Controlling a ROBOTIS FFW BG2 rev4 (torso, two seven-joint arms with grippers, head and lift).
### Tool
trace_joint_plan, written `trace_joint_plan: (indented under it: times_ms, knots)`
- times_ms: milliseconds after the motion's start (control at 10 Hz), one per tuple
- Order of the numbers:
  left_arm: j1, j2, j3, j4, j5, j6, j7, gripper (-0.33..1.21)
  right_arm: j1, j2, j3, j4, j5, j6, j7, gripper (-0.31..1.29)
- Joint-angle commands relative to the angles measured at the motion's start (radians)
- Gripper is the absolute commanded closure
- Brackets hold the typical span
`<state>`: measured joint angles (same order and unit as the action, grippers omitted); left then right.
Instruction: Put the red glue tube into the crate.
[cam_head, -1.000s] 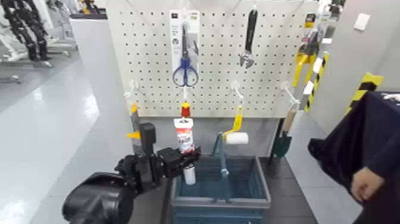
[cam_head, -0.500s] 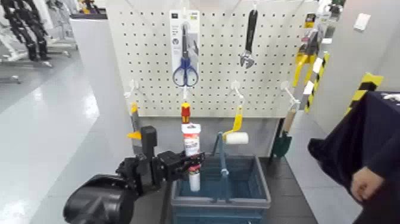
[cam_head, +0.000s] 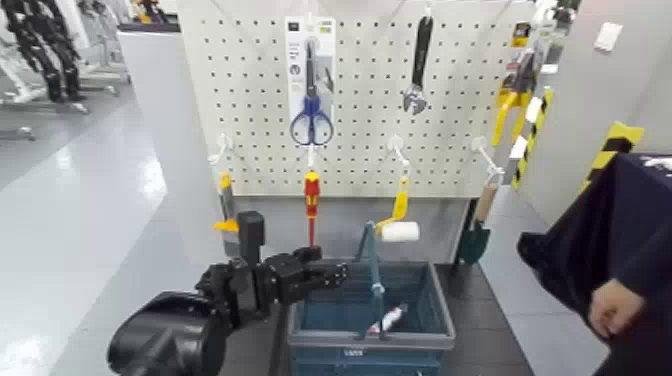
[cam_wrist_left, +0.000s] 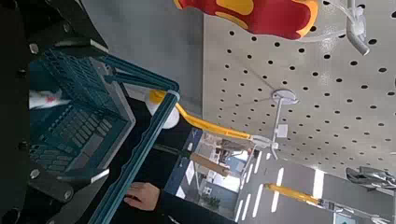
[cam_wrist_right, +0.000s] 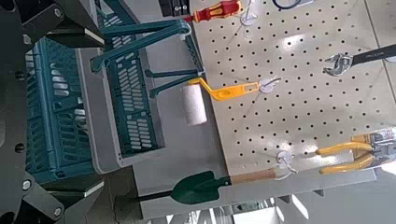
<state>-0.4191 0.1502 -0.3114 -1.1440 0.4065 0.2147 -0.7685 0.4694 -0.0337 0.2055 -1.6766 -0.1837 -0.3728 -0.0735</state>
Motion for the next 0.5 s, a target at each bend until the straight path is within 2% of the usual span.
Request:
trace_joint_plan:
  times_ms: [100, 300, 500]
  knots:
    - [0.003, -0.001, 0.002, -0.005, 0.0, -0.002, 0.0, -0.08, 0.0, 0.0, 0.0, 0.0, 0.0, 0.0, 0.0, 0.24]
    - [0.014, 0.0, 0.008, -0.025, 0.0, -0.011, 0.001, -0.08, 0.002, -0.002, 0.0, 0.0, -0.002, 0.0, 0.0, 0.24]
    - [0.076, 0.003, 0.049, -0.146, -0.032, -0.017, 0.051, -0.07, 0.002, -0.003, 0.002, -0.003, -0.003, 0.0, 0.0, 0.24]
